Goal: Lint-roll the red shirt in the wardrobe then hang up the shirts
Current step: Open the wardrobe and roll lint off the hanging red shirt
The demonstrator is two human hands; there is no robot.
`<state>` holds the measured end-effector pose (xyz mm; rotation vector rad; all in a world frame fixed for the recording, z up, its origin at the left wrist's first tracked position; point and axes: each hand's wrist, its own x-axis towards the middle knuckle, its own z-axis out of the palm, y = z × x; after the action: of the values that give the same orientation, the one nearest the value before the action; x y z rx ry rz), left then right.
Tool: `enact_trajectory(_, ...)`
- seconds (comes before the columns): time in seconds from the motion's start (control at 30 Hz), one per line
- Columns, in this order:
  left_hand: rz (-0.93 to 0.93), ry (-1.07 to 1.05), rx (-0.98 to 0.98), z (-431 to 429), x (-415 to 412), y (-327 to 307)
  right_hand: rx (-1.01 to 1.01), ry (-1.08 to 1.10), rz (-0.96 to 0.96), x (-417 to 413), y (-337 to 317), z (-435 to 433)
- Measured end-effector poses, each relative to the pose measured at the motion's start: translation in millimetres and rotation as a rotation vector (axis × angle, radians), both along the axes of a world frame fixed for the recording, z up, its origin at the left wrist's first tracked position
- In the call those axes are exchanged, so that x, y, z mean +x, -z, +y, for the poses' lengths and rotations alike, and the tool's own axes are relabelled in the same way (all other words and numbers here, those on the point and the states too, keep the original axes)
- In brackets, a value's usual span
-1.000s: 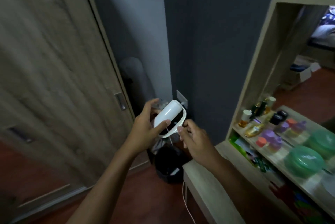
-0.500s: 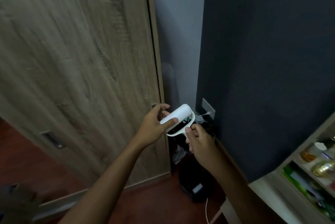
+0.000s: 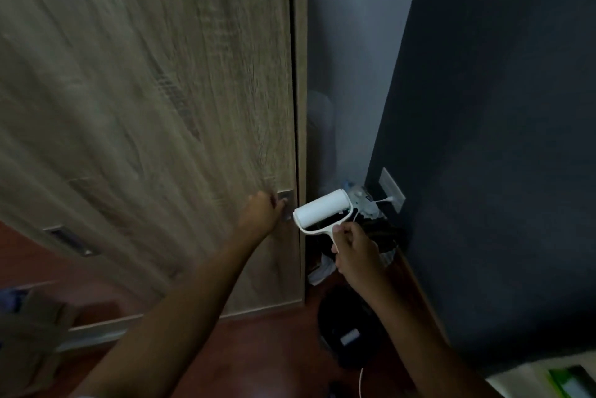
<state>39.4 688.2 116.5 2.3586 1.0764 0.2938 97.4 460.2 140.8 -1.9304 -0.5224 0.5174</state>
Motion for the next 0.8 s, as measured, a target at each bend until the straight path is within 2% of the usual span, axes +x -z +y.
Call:
enact_trajectory(0.1, 0.105, -0.013, 0.038, 13.2, 21.3, 21.4, -0.021, -0.017, -0.002, 22.7, 6.7, 10.6)
enact_trajectory(0.43, 0.211, -0.085, 0.271, 18.6, 29.4, 52.7, -0.02, -0.094, 0.06, 56.2, 29.6, 29.4)
enact_trajectory(0.63, 0.196, -0.183, 0.187, 13.8, 29.3, 51.6, 0.013, -0.14, 0.079, 49.2, 30.7, 41.7)
enact_trajectory(0.8, 0.198, -0.258, 0.193, 25.2, 6.2, 51.5, 0.048, -0.147, 0.076, 41.3, 28.9, 55.1)
